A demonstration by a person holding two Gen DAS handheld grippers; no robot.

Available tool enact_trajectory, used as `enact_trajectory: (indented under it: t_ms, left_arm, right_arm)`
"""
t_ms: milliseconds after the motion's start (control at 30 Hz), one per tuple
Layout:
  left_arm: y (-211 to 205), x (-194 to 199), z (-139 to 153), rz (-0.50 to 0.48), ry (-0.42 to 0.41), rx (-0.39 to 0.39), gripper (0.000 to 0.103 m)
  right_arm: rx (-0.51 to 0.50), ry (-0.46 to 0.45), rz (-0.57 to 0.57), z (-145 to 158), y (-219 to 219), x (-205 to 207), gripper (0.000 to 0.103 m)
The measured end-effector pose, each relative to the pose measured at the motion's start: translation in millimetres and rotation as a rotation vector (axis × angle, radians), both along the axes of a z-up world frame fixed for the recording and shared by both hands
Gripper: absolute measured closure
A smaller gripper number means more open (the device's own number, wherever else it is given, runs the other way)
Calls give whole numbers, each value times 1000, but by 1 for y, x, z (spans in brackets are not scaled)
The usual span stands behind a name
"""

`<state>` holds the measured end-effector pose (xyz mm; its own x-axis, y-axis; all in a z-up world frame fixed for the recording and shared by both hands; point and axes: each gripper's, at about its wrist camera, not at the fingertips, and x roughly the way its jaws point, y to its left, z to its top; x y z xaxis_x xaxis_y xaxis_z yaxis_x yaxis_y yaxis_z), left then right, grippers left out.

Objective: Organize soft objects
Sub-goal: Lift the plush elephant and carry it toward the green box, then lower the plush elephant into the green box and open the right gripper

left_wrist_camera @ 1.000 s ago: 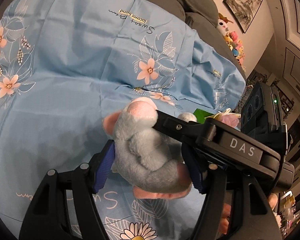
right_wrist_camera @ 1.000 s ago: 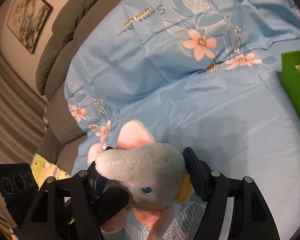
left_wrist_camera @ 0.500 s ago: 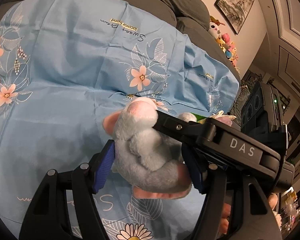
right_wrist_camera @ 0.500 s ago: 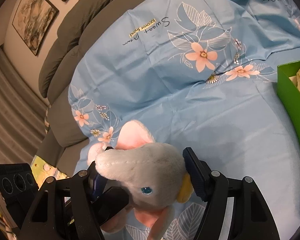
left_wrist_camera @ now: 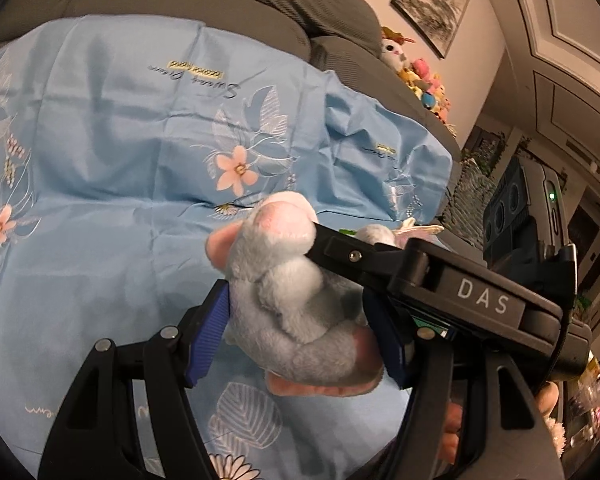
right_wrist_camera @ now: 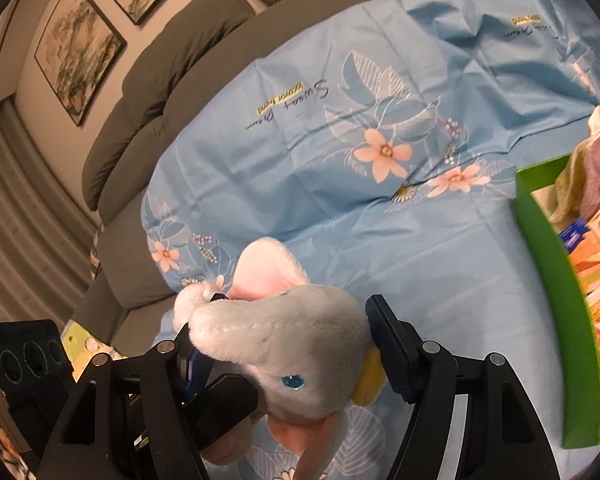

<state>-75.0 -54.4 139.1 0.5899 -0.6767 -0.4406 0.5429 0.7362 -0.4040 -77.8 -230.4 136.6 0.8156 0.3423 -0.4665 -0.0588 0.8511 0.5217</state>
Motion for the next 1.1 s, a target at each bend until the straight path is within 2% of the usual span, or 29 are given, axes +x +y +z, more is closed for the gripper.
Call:
enact_trajectory:
  t_ms: [467, 1100]
  left_arm:
    - [-70, -5, 17, -106, -40, 11, 37]
    - [-155, -12, 27, -282, -33, 11, 37]
  right_arm:
    - [12, -35, -116, 14, -69, -29, 31]
    - [38, -28, -301, 16, -150, -62, 31]
